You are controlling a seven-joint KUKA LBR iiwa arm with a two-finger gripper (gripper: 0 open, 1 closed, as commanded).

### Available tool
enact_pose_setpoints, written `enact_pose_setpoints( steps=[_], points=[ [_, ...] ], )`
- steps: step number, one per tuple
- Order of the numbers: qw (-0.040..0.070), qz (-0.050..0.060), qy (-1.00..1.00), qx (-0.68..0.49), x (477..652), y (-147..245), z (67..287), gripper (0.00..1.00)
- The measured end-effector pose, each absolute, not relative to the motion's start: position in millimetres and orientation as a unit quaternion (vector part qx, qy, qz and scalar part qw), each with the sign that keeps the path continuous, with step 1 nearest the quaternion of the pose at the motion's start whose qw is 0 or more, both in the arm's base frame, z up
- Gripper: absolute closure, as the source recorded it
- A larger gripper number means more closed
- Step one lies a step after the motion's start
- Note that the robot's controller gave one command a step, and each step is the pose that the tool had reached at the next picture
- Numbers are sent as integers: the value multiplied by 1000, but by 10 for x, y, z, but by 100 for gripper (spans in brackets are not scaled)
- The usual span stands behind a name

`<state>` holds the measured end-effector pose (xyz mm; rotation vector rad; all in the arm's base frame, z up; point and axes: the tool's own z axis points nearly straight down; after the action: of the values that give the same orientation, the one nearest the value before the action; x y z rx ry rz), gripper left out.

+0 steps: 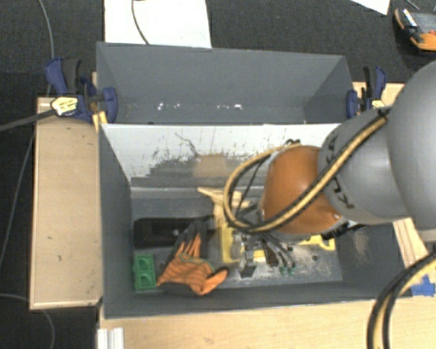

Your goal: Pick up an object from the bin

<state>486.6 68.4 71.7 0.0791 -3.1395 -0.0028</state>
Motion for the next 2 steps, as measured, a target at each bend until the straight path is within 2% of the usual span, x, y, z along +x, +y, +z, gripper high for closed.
enact_pose_setpoints(
  steps=[2],
  points=[
    [0, -1, -1000, 25, 4867, 684, 717, 100]
  ],
)
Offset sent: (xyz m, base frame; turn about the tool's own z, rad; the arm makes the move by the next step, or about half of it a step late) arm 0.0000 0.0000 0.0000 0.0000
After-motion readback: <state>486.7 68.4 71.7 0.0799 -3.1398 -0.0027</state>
